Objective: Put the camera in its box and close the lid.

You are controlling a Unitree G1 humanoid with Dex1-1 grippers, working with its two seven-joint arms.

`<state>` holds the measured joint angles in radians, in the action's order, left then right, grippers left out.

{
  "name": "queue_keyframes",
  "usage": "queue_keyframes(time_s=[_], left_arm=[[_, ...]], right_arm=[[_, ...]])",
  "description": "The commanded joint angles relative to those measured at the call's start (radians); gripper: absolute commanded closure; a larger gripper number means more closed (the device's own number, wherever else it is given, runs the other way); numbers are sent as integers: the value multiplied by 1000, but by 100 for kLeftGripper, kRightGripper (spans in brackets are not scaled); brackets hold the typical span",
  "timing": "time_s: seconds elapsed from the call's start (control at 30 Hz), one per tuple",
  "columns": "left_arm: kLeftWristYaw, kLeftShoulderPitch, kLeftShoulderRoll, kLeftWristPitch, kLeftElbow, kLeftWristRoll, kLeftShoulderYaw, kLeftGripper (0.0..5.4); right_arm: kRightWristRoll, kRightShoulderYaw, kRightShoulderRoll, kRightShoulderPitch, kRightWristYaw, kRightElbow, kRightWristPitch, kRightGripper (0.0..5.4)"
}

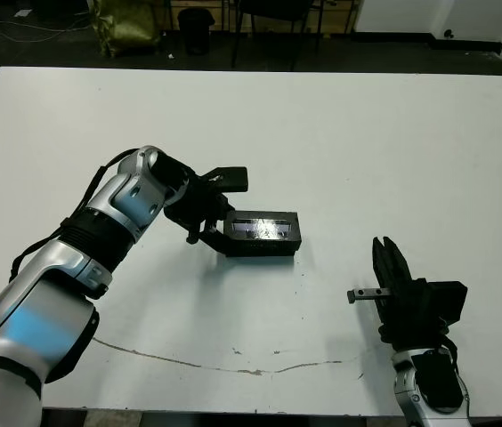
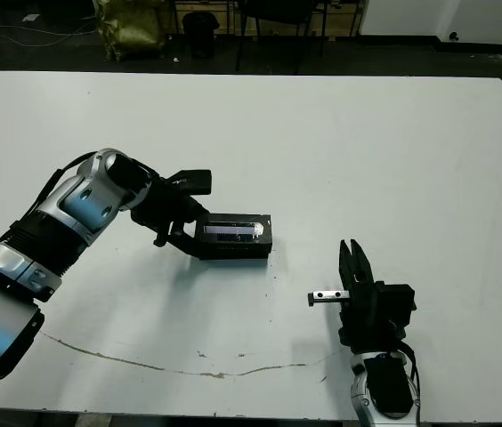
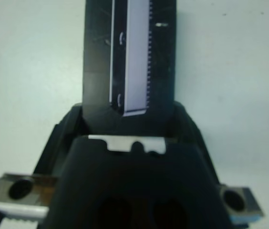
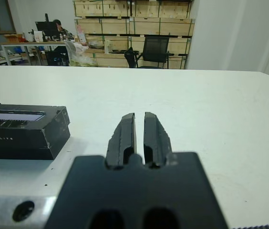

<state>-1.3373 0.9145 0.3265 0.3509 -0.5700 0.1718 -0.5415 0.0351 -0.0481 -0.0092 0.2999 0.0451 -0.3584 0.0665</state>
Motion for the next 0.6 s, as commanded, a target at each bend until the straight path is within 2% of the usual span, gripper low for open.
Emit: queue_keyframes(time_s=[0.03, 0.6], left_arm=[[-3, -24, 19, 14, -16, 28, -24, 297], [6, -15, -15, 27, -12, 28, -43, 297]], right_arm=[[-7, 5, -3, 15, -5, 11, -7, 540], [-4, 2, -1, 26, 1, -1, -24, 540]])
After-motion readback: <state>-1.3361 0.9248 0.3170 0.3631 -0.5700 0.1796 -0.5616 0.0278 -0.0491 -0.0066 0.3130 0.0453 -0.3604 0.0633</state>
